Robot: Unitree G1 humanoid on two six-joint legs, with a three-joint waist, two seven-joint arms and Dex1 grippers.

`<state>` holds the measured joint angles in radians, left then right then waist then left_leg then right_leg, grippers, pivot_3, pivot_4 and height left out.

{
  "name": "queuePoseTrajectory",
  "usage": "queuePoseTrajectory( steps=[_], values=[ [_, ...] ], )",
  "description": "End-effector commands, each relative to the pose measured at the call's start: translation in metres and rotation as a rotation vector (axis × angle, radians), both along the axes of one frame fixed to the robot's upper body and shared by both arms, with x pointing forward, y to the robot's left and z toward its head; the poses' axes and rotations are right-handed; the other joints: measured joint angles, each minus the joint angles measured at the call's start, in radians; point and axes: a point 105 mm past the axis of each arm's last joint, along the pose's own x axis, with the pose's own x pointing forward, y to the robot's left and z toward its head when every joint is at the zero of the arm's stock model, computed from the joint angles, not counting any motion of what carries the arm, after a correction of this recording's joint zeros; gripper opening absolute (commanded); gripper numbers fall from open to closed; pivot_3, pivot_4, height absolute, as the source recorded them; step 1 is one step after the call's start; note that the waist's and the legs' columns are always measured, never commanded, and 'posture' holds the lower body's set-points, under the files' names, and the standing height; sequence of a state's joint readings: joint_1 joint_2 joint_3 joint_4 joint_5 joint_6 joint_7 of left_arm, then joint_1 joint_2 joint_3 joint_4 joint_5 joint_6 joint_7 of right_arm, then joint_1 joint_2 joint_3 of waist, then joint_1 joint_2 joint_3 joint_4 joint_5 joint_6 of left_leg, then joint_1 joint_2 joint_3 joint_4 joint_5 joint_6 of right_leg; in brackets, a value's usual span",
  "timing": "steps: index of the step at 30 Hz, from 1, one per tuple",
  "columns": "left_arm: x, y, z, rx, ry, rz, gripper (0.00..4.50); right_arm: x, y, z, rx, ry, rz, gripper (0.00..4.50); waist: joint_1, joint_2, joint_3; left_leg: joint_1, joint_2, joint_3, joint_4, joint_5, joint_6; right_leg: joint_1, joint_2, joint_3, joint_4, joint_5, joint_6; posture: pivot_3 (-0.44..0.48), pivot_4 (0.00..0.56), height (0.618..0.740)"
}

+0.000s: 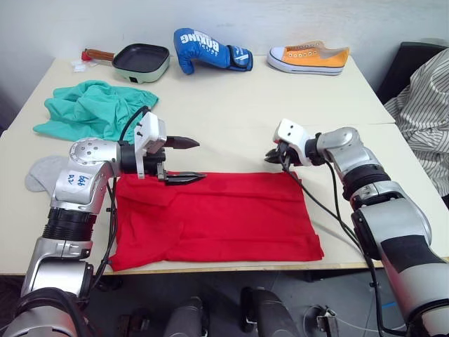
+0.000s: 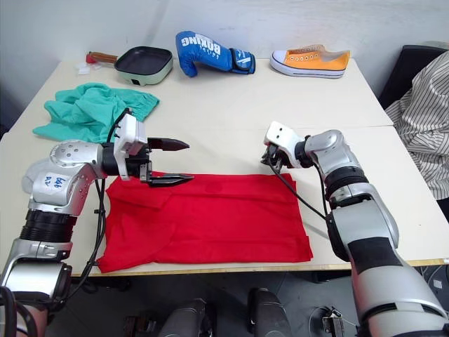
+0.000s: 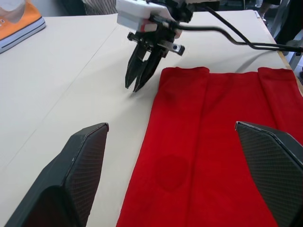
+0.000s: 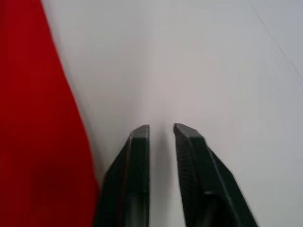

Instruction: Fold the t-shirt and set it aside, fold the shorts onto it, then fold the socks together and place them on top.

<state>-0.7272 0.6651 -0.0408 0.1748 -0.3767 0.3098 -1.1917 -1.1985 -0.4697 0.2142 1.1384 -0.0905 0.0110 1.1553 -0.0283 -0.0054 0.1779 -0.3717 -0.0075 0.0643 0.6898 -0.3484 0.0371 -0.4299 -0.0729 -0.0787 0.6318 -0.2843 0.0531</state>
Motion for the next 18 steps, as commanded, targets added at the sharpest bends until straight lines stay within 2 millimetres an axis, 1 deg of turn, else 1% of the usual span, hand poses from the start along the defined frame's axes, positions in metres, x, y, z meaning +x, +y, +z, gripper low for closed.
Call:
queuePoseTrajectory(
  steps=[1,2,4,6,7,10,11,13,18],
  values=[
    [0.000,-0.005,0.008,0.000,-0.036,-0.027,4.50,-0.016,-0.005,0.009,0.091,0.101,0.041,1.93,0.002,0.000,0.000,0.000,0.000,-0.001,0.000,0.000,0.000,0.000,0.000,0.000,0.000,0.000,0.000,0.000,0.150,0.740],
    [0.000,-0.006,0.008,-0.002,-0.036,-0.030,4.50,-0.021,-0.006,0.003,0.081,0.129,0.052,2.20,0.004,0.000,0.000,0.000,0.000,-0.001,0.000,0.000,0.000,0.000,0.000,0.000,0.000,0.000,0.000,0.000,0.150,0.740],
    [0.001,-0.009,0.007,-0.003,-0.038,-0.037,4.50,-0.030,-0.012,-0.012,0.019,0.147,0.063,2.95,0.004,0.000,0.000,0.000,0.000,-0.002,0.001,0.000,0.000,0.001,0.000,-0.001,0.000,0.000,0.000,0.000,0.150,0.740],
    [0.001,-0.010,0.007,-0.002,-0.039,-0.042,4.50,-0.031,-0.017,-0.021,-0.022,0.144,0.039,3.62,0.003,0.000,0.000,0.000,0.000,-0.001,0.001,0.000,0.000,0.001,0.000,-0.001,0.000,0.000,0.000,0.000,0.150,0.740],
    [0.001,-0.011,0.007,0.000,-0.040,-0.045,4.50,-0.029,-0.020,-0.026,-0.034,0.138,0.004,3.99,0.002,0.000,0.000,0.000,0.000,-0.001,0.001,0.000,0.000,0.001,0.000,-0.001,0.000,0.000,0.000,0.000,0.150,0.740],
    [0.001,-0.011,0.006,0.007,-0.043,-0.052,4.50,-0.028,-0.029,-0.043,-0.083,0.167,-0.055,3.99,0.000,0.001,0.000,0.001,0.000,-0.001,0.002,0.000,0.000,0.001,0.000,0.000,0.003,0.000,0.000,0.000,0.150,0.740],
    [0.001,-0.011,0.007,0.009,-0.045,-0.052,4.50,-0.030,-0.030,-0.047,-0.094,0.181,-0.056,3.80,0.000,0.001,0.000,0.001,0.000,-0.001,0.002,0.000,0.000,0.001,0.000,0.000,0.004,0.000,0.000,0.000,0.150,0.740],
    [0.001,-0.011,0.007,0.012,-0.049,-0.050,4.50,-0.031,-0.031,-0.052,-0.101,0.188,-0.054,3.26,0.000,0.001,0.000,0.002,0.000,-0.001,0.004,0.000,-0.001,0.001,0.000,0.000,0.005,0.000,0.000,0.000,0.150,0.740],
    [0.001,-0.008,0.007,0.015,-0.053,-0.041,4.50,-0.031,-0.025,-0.049,-0.088,0.178,-0.033,1.55,0.002,0.000,0.000,0.002,0.000,-0.001,0.006,0.000,0.000,0.002,-0.001,0.000,0.005,0.000,0.000,0.000,0.150,0.740]
  ],
)
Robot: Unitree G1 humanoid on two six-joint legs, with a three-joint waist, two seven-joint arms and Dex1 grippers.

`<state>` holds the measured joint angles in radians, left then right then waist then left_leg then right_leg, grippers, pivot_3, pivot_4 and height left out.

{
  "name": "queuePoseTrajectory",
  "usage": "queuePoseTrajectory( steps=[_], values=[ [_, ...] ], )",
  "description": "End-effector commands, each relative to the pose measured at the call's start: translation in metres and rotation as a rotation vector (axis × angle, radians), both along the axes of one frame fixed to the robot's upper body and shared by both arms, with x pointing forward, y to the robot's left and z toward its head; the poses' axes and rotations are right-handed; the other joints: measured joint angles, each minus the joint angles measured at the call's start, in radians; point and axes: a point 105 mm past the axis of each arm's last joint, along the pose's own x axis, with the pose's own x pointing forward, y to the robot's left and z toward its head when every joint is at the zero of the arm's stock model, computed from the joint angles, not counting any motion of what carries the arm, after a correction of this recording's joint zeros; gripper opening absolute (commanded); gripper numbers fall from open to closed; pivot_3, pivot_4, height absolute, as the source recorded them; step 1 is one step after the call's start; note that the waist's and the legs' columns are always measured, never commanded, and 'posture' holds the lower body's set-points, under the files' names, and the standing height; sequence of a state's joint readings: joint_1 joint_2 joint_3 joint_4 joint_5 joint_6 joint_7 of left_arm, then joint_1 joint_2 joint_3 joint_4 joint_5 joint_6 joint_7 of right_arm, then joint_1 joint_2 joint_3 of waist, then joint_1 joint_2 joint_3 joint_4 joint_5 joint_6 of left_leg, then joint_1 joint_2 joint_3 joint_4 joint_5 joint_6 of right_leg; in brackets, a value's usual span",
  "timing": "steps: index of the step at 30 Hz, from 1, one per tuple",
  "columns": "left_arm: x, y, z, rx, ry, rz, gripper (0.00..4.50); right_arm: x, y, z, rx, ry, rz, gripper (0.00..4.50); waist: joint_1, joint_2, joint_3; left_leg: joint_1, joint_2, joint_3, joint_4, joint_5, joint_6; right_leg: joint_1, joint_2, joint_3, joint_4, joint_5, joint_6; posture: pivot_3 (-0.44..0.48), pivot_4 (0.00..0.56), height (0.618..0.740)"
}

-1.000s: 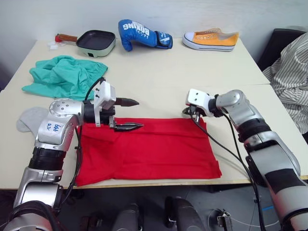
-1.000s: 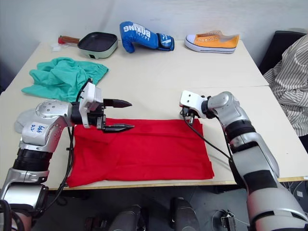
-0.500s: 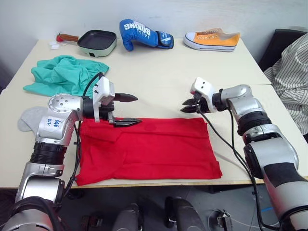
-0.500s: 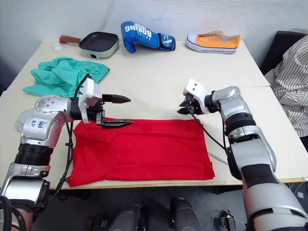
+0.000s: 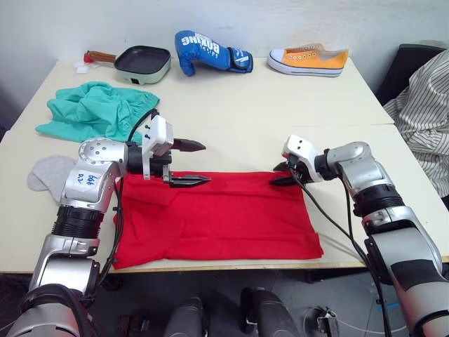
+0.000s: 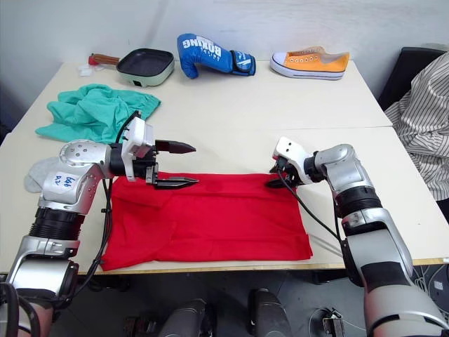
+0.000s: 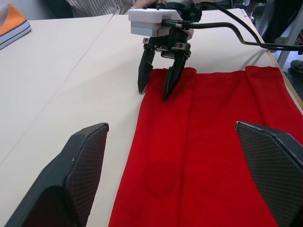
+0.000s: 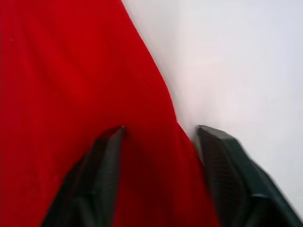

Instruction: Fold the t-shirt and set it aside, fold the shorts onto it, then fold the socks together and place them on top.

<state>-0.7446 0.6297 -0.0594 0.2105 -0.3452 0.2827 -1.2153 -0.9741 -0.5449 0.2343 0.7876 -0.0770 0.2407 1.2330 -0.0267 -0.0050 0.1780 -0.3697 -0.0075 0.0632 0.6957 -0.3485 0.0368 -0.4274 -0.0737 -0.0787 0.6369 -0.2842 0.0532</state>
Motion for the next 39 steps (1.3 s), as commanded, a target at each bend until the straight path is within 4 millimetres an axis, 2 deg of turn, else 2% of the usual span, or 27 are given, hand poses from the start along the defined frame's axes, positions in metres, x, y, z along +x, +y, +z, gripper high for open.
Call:
queuePoseTrajectory(
  steps=[1,5,8,14,18,20,23,26,30,32,34,37,39],
  values=[
    [-0.001,0.000,0.013,0.003,-0.059,-0.009,4.50,-0.004,-0.005,-0.014,-0.044,0.035,-0.013,1.22,0.000,0.000,0.000,0.000,0.000,0.000,0.000,0.000,0.000,0.000,0.000,0.000,0.000,0.000,0.000,0.000,0.150,0.740],
    [-0.001,0.000,0.012,0.006,-0.060,-0.006,4.50,-0.005,-0.001,-0.011,-0.056,0.024,0.027,0.05,-0.001,0.000,0.000,0.000,0.000,0.000,0.001,0.000,0.000,0.000,0.000,0.000,0.001,0.000,0.000,0.000,0.150,0.740],
    [-0.001,0.000,0.012,0.008,-0.062,-0.004,4.50,-0.001,-0.003,-0.009,-0.090,-0.002,0.036,0.05,-0.001,0.000,0.000,0.000,0.000,0.000,0.001,0.000,0.000,0.000,0.000,0.000,0.001,0.000,0.000,0.000,0.150,0.740],
    [0.003,0.002,0.010,0.011,-0.070,0.023,4.50,0.031,-0.011,0.008,-0.268,-0.247,-0.004,0.05,-0.002,0.000,0.000,0.000,0.000,0.000,0.001,0.000,0.000,0.000,0.000,0.000,0.001,0.000,0.000,0.000,0.150,0.740],
    [0.008,0.004,0.007,0.020,-0.069,0.061,4.50,0.049,0.002,0.024,-0.232,-0.390,-0.077,0.05,-0.004,0.000,0.000,-0.001,0.000,0.000,0.000,0.000,0.000,-0.001,0.000,0.000,0.001,0.000,0.000,0.000,0.150,0.740],
    [0.008,0.003,0.007,0.019,-0.068,0.060,4.50,0.052,0.004,0.025,-0.218,-0.394,-0.116,0.05,-0.005,0.000,0.000,-0.001,0.000,0.000,0.000,0.000,0.000,-0.001,0.000,0.000,0.001,0.000,0.000,0.000,0.150,0.740],
    [0.010,0.003,0.006,0.026,-0.059,0.072,4.50,0.048,0.009,0.020,-0.183,-0.342,-0.080,0.05,-0.005,0.000,0.000,-0.001,0.000,0.000,0.000,0.000,0.000,-0.002,0.000,0.000,0.001,0.000,0.000,0.000,0.150,0.740],
    [0.017,0.007,0.003,0.042,-0.044,0.099,4.50,0.047,0.003,0.025,-0.164,-0.343,-0.093,0.70,-0.005,0.000,0.000,-0.001,0.000,0.000,0.000,0.000,0.000,-0.001,0.000,0.000,0.001,0.000,0.000,0.000,0.150,0.740],
    [0.029,0.011,0.005,0.064,-0.045,0.121,4.50,0.048,-0.016,0.046,-0.074,-0.377,-0.163,2.04,0.000,0.000,0.000,-0.002,0.000,0.000,0.000,0.000,0.000,-0.002,0.000,0.000,0.001,0.000,0.000,0.000,0.150,0.740],
    [0.039,0.018,0.001,0.096,-0.052,0.137,4.50,0.041,-0.031,0.055,0.010,-0.363,-0.210,2.74,0.005,0.000,0.000,-0.002,0.000,0.000,0.000,0.000,0.000,-0.002,0.000,-0.001,0.000,0.000,0.000,0.000,0.150,0.740],
    [0.050,0.025,-0.003,0.126,-0.049,0.164,4.50,0.023,-0.044,0.061,0.090,-0.349,-0.275,3.44,0.014,0.000,0.000,-0.003,0.000,-0.001,0.000,0.000,0.000,-0.002,0.000,-0.002,0.000,0.000,0.000,0.000,0.150,0.740],
    [0.060,0.030,-0.006,0.167,-0.044,0.174,4.50,-0.022,-0.051,0.068,0.207,-0.303,-0.389,4.47,0.028,0.000,0.000,-0.005,0.000,-0.002,-0.001,0.000,0.000,-0.005,0.000,-0.004,-0.001,0.000,0.000,0.000,0.150,0.740],
    [0.065,0.033,-0.008,0.210,-0.041,0.173,4.50,-0.058,-0.055,0.070,0.275,-0.251,-0.492,4.47,0.032,0.000,0.000,-0.009,0.000,-0.001,-0.002,0.000,0.000,-0.009,0.000,-0.004,-0.001,0.000,0.000,0.000,0.150,0.740]
  ],
)
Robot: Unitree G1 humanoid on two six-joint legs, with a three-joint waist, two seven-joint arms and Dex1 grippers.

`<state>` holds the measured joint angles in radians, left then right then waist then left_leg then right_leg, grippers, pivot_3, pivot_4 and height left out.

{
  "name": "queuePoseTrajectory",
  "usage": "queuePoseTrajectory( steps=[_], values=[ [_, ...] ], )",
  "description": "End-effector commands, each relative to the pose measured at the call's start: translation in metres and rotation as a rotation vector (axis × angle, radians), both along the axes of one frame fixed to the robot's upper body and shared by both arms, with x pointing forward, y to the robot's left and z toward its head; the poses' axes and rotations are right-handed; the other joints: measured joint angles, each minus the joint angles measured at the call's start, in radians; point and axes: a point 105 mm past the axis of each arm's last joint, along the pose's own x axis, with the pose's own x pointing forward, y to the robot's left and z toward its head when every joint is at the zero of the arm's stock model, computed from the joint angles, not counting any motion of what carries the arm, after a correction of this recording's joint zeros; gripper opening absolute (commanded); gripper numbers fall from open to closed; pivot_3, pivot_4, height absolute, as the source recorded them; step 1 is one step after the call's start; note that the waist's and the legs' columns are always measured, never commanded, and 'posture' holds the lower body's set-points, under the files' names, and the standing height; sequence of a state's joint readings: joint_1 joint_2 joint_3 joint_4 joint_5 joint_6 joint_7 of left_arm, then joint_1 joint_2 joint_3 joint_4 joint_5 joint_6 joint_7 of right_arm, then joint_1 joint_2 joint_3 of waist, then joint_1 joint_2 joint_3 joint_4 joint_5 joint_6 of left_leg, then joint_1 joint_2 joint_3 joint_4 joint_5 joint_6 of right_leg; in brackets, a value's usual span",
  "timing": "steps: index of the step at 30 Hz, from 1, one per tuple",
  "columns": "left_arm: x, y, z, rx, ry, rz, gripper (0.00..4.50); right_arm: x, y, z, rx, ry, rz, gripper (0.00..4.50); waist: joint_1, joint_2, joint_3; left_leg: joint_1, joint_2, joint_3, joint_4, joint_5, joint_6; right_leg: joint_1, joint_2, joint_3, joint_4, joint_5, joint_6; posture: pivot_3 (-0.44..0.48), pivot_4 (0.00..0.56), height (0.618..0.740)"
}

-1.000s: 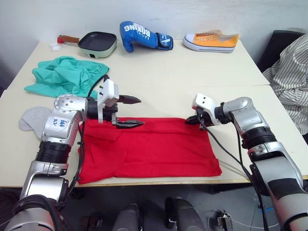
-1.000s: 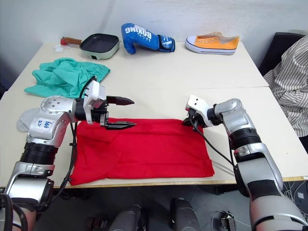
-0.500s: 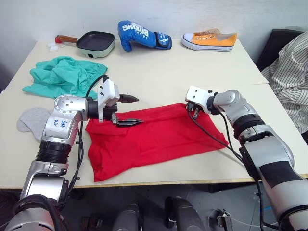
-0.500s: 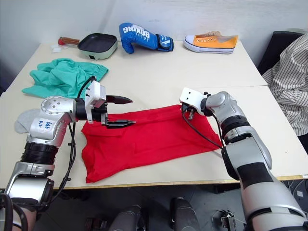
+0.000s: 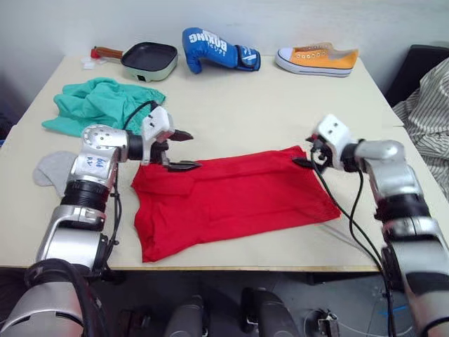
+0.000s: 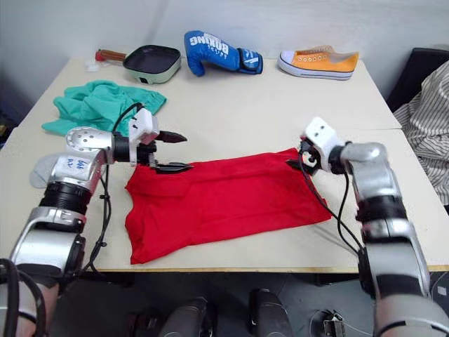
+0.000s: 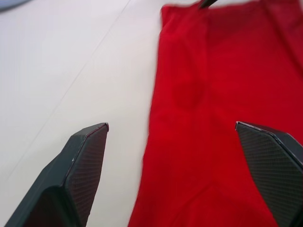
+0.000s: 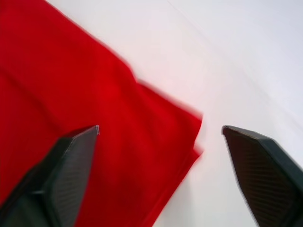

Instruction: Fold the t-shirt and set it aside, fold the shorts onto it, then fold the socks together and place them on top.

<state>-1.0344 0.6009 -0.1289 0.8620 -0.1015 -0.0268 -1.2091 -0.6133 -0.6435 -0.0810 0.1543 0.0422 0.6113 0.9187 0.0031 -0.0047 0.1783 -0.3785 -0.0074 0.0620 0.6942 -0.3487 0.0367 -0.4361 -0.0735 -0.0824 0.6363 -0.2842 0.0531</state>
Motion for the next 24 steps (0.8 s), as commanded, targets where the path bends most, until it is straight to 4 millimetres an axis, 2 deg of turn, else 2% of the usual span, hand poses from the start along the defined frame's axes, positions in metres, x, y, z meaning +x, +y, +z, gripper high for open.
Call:
queuePoseTrajectory(
  steps=[1,3,7,11,15,19,22,24],
  values=[
    [0.006,0.003,0.005,0.071,-0.035,-0.018,4.50,-0.053,0.003,0.036,0.134,-0.027,-0.106,4.47,0.006,0.000,0.000,-0.001,0.000,0.000,0.001,0.000,0.000,-0.002,0.000,0.000,0.001,0.000,0.000,0.000,0.150,0.740],
    [0.010,0.006,0.000,0.122,-0.028,0.003,4.50,-0.087,-0.002,0.028,0.154,0.010,-0.209,4.47,0.011,0.000,0.000,-0.009,0.000,0.001,0.005,0.000,0.000,-0.009,0.000,0.000,0.005,0.000,0.000,0.000,0.150,0.740],
    [0.017,0.009,-0.008,0.188,-0.023,0.046,4.50,-0.128,-0.010,0.003,0.237,0.082,-0.447,4.47,0.017,-0.002,-0.001,-0.007,-0.001,0.003,0.005,0.000,0.000,-0.009,0.000,0.002,0.007,0.000,0.000,0.000,0.150,0.740],
    [0.023,0.008,-0.016,0.225,-0.025,0.091,4.50,-0.153,0.011,-0.037,0.390,0.201,-0.534,4.47,0.020,-0.002,-0.001,-0.007,-0.001,0.003,0.005,0.000,0.001,-0.009,0.000,0.003,0.008,0.000,0.000,0.000,0.150,0.740],
    [0.029,0.003,-0.021,0.252,-0.035,0.128,4.50,-0.158,0.031,-0.059,0.441,0.291,-0.555,4.47,0.017,-0.002,-0.001,-0.007,-0.003,0.004,0.005,0.000,0.003,-0.009,0.000,0.005,0.008,0.000,0.001,0.000,0.150,0.740],
    [0.034,-0.001,-0.021,0.249,-0.046,0.166,4.50,-0.159,0.037,-0.068,0.503,0.325,-0.612,4.47,0.014,-0.004,-0.002,-0.007,-0.004,0.003,0.005,0.000,0.004,-0.009,-0.001,0.005,0.008,0.001,0.001,0.000,0.150,0.740],
    [0.036,-0.003,-0.023,0.248,-0.044,0.181,4.50,-0.149,0.036,-0.071,0.543,0.321,-0.643,4.47,0.008,-0.007,-0.004,-0.007,-0.004,0.003,0.005,0.000,0.004,-0.009,-0.001,0.005,0.008,0.001,0.001,0.000,0.150,0.740],
    [0.037,-0.003,-0.026,0.253,-0.041,0.191,4.09,-0.139,0.031,-0.073,0.561,0.308,-0.676,4.50,0.001,-0.009,-0.005,-0.007,-0.004,0.003,0.005,0.000,0.004,-0.009,-0.001,0.005,0.008,0.001,0.001,0.000,0.150,0.740]
  ],
)
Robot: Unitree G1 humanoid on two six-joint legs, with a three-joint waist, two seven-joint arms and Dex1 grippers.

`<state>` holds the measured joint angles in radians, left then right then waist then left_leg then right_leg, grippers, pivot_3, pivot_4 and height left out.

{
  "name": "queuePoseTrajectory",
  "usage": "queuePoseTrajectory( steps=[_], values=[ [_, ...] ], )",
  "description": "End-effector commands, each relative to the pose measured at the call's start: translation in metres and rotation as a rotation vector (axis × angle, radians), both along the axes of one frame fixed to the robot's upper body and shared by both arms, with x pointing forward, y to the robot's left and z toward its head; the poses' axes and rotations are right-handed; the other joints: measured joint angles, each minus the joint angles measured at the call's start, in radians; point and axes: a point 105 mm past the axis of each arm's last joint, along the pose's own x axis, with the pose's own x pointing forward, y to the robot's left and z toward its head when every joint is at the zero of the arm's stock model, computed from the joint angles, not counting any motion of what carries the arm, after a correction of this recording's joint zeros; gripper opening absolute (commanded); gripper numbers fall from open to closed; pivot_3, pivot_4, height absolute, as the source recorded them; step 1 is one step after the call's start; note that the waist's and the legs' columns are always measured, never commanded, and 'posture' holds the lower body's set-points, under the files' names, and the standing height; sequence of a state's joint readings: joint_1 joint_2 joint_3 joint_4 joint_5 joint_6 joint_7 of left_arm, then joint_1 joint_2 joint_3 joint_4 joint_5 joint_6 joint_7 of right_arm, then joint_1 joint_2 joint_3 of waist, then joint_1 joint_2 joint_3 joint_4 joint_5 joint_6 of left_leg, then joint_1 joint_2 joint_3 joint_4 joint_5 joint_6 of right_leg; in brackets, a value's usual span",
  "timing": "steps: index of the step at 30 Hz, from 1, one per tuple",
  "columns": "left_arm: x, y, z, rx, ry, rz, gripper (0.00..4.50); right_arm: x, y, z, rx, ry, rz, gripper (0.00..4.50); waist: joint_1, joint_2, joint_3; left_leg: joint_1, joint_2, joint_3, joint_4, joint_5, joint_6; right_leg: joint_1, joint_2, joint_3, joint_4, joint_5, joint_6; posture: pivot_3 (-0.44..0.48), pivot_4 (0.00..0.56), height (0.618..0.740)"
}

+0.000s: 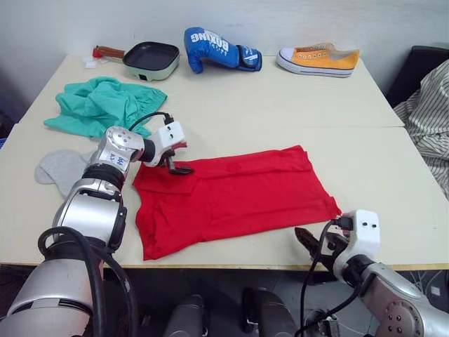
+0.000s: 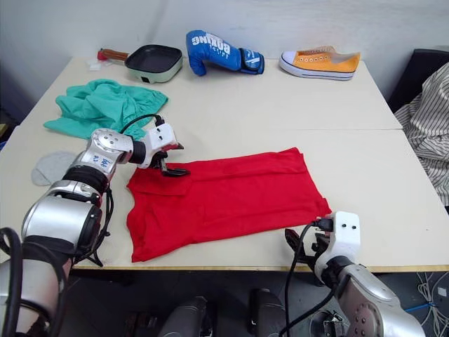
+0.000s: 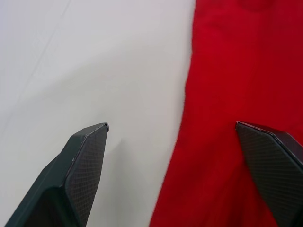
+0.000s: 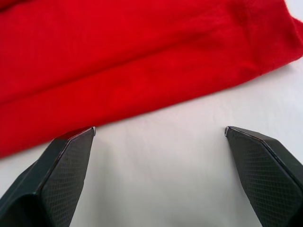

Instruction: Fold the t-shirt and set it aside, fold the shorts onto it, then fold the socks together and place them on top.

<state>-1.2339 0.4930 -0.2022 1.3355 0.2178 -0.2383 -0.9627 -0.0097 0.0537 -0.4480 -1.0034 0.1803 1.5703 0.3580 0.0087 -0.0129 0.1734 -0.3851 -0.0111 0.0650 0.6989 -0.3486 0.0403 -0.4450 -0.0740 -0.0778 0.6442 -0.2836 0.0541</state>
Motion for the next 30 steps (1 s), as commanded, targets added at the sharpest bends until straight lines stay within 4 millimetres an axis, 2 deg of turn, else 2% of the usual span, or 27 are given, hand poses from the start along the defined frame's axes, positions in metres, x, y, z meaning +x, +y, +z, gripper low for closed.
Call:
queuePoseTrajectory(
  steps=[1,7,10,13,21,27,30],
  values=[
    [0.004,-0.002,0.008,-0.002,-0.029,0.014,3.90,0.014,-0.007,-0.009,0.031,0.019,-0.061,4.50,-0.010,-0.002,-0.001,0.000,0.000,0.000,0.000,0.000,0.000,0.000,0.000,0.000,0.000,0.000,0.000,0.000,0.150,0.740],
    [0.003,0.001,0.001,-0.004,-0.006,0.026,1.86,0.033,-0.002,-0.021,0.021,0.027,-0.039,4.50,-0.013,-0.008,-0.005,0.001,0.000,0.000,0.000,0.000,0.001,0.000,-0.001,0.001,0.001,0.000,0.001,0.000,0.150,0.740],
    [0.001,0.003,-0.001,-0.007,0.003,0.024,0.90,0.040,0.000,-0.023,0.014,0.019,-0.034,3.88,-0.014,-0.014,-0.008,0.001,0.000,0.000,0.000,0.000,0.001,0.000,-0.001,0.001,0.001,0.000,0.001,0.000,0.150,0.740],
    [0.000,0.007,-0.002,-0.008,0.013,0.030,0.00,0.042,-0.001,-0.024,0.011,0.010,-0.027,2.91,-0.014,-0.015,-0.009,0.001,0.000,0.000,0.000,0.000,0.001,0.000,-0.001,0.001,0.001,0.000,0.001,0.000,0.150,0.740],
    [-0.003,0.016,-0.007,-0.006,0.032,0.041,0.00,0.044,-0.007,-0.021,-0.012,-0.005,-0.011,0.05,-0.017,-0.015,-0.009,0.002,0.000,0.000,-0.001,0.000,0.001,0.000,-0.002,0.001,0.001,0.000,0.001,0.000,0.150,0.740],
    [-0.008,0.028,-0.016,-0.012,0.085,0.068,0.00,0.054,-0.014,-0.014,-0.048,-0.030,0.027,0.05,-0.019,-0.015,-0.009,0.002,0.000,0.000,-0.002,0.000,0.001,0.000,-0.002,0.002,0.001,0.000,0.000,0.000,0.150,0.740],
    [-0.010,0.034,-0.017,-0.052,0.111,0.105,0.00,0.066,-0.019,-0.008,-0.093,-0.047,0.064,0.05,-0.020,-0.015,-0.009,0.002,0.000,0.001,-0.001,0.000,0.001,0.000,-0.002,0.002,0.001,0.000,0.001,0.000,0.150,0.740]
  ],
)
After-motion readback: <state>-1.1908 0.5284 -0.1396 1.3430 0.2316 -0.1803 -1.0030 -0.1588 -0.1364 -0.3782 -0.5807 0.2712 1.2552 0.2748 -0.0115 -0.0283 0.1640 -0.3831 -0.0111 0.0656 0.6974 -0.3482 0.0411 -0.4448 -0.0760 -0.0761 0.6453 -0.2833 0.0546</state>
